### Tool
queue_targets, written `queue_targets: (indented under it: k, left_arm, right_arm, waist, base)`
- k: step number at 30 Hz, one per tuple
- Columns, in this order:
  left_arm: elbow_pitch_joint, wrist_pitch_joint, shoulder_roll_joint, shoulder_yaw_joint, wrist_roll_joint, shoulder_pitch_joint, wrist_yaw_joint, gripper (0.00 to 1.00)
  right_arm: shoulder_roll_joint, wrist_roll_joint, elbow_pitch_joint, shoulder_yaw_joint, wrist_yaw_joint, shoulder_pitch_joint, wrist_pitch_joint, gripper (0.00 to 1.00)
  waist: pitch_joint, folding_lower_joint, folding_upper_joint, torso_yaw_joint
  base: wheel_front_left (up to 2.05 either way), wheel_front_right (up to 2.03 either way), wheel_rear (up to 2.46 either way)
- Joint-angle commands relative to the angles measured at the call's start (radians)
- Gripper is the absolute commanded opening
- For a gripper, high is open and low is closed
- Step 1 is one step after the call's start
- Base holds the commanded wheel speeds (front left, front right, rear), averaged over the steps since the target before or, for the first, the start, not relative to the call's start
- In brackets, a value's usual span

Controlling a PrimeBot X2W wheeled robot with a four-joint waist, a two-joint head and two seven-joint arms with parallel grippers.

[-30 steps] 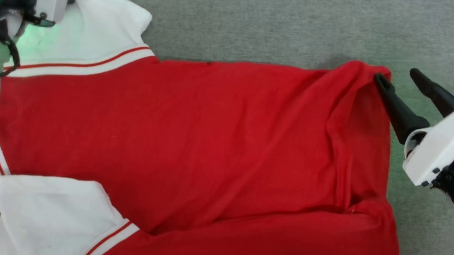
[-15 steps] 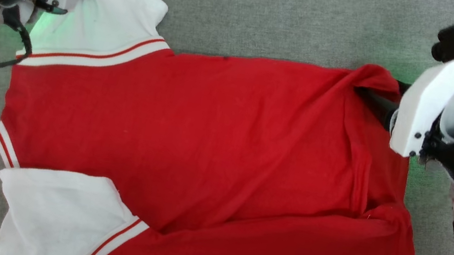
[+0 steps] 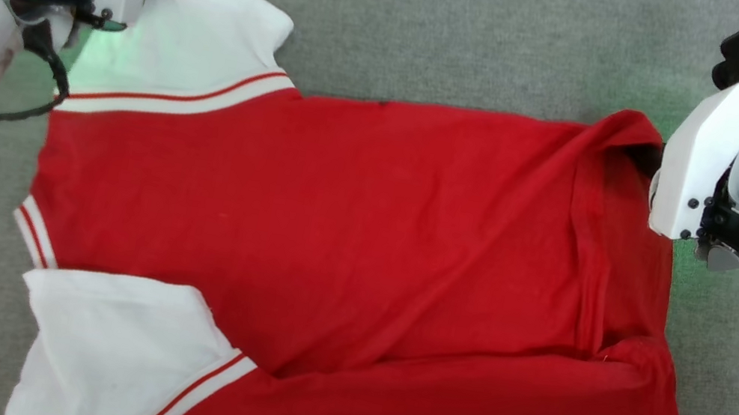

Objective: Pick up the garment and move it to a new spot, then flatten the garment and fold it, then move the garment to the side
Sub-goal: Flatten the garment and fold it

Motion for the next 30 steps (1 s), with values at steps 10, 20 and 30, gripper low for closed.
queue_targets:
  k: [10,20,30]
  left_arm:
    - [-0.076,0.011,0.022,0.011,-0.052,0.038,-0.004,0.00]
    - [-0.279,0.052,0.116,-0.025,-0.054,0.149,0.023,0.00]
    - [-0.786,0.103,0.334,-0.054,-0.104,0.384,0.253,0.00]
  right_arm:
    - [-0.111,0.100,-0.067,0.092,-0.001,0.082,-0.091,0.00]
    - [-0.247,0.178,-0.176,0.107,-0.001,0.264,-0.123,0.00]
    - [-0.318,0.220,-0.333,0.056,-0.001,0.487,-0.074,0.00]
  waist:
    - [-0.142,0.0000,0.0000,0.071]
    - [-0.267,0.0000,0.0000,0.131]
    - [-0.321,0.0000,0.0000,0.165]
  base:
    - [0.00,0.00,0.00]
    - [0.00,0.00,0.00]
    - [0.00,0.00,0.00]
